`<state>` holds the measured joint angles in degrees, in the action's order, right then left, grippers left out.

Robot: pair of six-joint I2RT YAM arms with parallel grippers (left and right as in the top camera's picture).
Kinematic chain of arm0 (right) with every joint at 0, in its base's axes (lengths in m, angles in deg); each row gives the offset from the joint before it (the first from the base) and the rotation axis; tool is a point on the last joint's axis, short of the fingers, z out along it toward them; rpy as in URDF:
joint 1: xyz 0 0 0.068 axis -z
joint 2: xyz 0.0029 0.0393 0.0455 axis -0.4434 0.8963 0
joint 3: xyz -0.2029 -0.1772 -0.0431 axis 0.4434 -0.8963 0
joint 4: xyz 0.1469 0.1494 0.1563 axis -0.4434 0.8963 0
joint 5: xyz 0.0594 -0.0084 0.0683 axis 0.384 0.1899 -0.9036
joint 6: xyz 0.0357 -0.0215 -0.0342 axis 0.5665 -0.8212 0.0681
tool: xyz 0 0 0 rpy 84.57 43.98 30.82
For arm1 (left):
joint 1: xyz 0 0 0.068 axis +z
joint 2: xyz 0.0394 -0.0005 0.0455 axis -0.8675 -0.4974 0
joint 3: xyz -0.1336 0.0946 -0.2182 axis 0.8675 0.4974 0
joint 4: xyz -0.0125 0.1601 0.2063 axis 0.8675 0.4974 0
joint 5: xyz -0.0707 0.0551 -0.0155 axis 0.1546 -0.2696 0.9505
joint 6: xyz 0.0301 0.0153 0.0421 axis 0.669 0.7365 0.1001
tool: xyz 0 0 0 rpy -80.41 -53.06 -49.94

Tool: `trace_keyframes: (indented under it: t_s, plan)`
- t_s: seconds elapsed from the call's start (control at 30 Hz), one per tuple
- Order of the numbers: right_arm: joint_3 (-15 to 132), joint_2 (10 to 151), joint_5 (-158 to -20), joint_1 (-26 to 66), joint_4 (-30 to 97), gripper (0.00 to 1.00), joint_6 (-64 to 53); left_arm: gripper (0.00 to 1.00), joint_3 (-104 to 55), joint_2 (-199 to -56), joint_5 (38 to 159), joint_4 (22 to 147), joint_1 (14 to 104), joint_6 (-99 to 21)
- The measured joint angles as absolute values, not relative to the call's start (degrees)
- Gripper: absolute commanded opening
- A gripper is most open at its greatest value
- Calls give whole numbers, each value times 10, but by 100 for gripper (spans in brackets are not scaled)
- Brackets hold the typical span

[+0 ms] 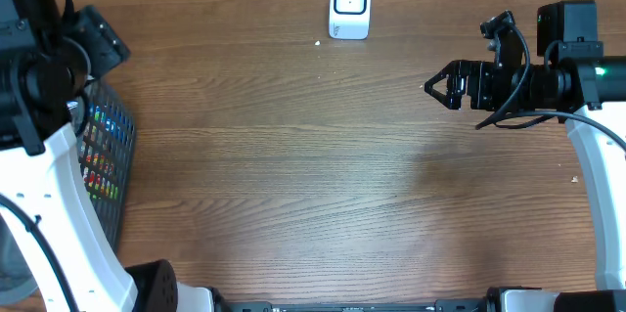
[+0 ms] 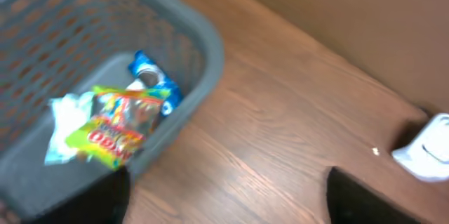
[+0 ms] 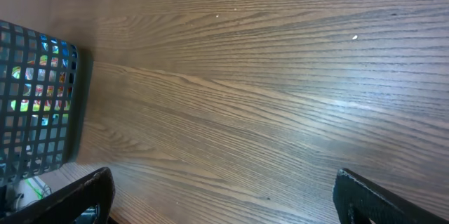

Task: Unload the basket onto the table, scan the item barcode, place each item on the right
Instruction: 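Grasp the green candy bag in the basket with the left gripper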

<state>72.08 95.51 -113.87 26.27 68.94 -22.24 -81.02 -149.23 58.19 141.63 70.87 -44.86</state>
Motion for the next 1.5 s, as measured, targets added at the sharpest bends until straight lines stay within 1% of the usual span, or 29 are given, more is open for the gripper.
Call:
trace_keyframes:
  t_s: [0.07, 0.1, 0.37, 0.43, 0.53, 0.63, 0.9, 1.2, 1.23, 1.3, 1.33, 1.37, 1.43, 1.47, 1.5]
  plan:
    - [721, 955, -1139, 263, 689, 100, -223, 99, -809, -1494, 573, 1421, 735, -456]
    - [721, 955, -1139, 263, 689, 100, -223, 100, -809, -1494, 570, 1425, 752, -462]
    - [721, 955, -1139, 263, 681, 100, -223, 100, -805, -1512, 560, 1434, 939, -469]
    - [721, 955, -1138, 263, 678, 100, -222, 100, -798, -1532, 564, 1434, 979, -469]
    - [721, 955, -1138, 263, 673, 100, -222, 100, -787, -1570, 571, 1434, 1011, -466]
    - [721, 955, -1139, 263, 670, 100, -223, 100, -773, -1629, 578, 1434, 1023, -458]
    - [721, 955, -1139, 263, 679, 100, -223, 100, -744, -1796, 607, 1416, 1020, -417]
    - [721, 955, -1139, 263, 682, 100, -223, 100, -742, -1911, 666, 1388, 999, -346]
    - [721, 955, -1138, 263, 683, 100, -222, 98, -742, -1920, 666, 1388, 998, -343]
    - [721, 955, -1139, 263, 684, 100, -223, 88, -741, -1929, 667, 1390, 993, -339]
    - [721, 955, -1139, 263, 684, 100, -223, 75, -741, -1931, 668, 1393, 991, -336]
    - [721, 955, -1139, 263, 685, 100, -223, 55, -741, -1931, 670, 1396, 990, -333]
    - [721, 955, -1139, 263, 685, 100, -223, 19, -741, -1931, 671, 1406, 988, -330]
    - [721, 955, -1138, 263, 685, 100, -223, 4, -741, -1931, 672, 1412, 988, -329]
    - [721, 955, -1138, 263, 685, 100, -223, 4, -741, -1931, 676, 1414, 988, -329]
